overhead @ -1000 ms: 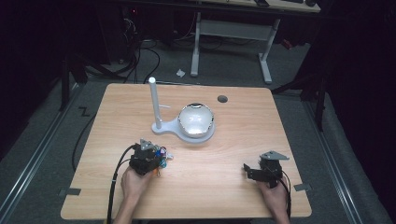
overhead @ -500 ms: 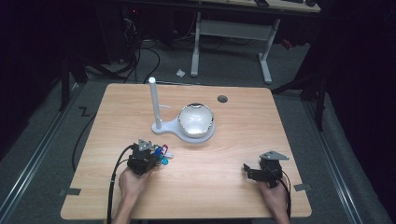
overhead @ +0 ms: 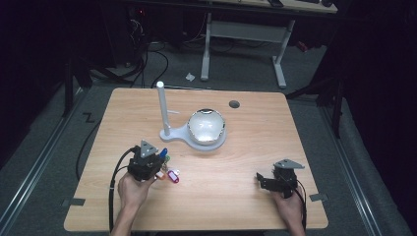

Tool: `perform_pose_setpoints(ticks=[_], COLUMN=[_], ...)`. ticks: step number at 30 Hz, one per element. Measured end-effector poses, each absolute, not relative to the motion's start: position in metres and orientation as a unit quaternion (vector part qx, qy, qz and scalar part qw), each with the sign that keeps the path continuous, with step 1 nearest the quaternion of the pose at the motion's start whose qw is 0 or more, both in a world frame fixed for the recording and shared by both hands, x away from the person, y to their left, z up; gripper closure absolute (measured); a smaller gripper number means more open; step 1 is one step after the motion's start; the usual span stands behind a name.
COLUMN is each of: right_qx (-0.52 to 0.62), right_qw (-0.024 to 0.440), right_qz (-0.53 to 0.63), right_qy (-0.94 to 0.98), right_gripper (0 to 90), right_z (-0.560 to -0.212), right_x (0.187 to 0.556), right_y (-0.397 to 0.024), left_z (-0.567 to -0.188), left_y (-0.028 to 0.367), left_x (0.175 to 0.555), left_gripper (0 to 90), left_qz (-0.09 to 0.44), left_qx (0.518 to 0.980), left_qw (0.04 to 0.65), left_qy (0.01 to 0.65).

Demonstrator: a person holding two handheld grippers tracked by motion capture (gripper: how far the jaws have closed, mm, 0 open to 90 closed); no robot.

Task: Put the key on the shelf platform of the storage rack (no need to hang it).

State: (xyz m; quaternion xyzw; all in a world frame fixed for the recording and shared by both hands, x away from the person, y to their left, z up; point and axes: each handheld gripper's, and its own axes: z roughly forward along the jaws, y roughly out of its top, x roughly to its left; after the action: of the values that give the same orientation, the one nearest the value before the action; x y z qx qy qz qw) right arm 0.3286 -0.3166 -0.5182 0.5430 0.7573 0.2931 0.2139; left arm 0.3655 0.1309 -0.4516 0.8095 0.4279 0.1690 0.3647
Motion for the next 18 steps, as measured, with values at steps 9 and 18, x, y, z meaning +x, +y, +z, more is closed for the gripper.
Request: perform_pose_setpoints(ticks=[9,18], right_qx=[0.543,0.543], right_qw=[0.214,0.213], right_qz=[0.293,0.294], right_qy=[0.758,0.758], right_gripper=[17.3,17.3], right_z=[-0.518,-0.518], right_x=[0.328,0.328], right_y=[-0.317,-0.317], left_z=[-0.429,-0.405], left_y=[0.133,0.134], left_x=[0.362,0.365], left_gripper=[82.3,82.3], left_qz=[0.174,0.174], left_qx=[0.806,0.801], left_qw=[0.385,0.404], left_qy=[0.416,0.406])
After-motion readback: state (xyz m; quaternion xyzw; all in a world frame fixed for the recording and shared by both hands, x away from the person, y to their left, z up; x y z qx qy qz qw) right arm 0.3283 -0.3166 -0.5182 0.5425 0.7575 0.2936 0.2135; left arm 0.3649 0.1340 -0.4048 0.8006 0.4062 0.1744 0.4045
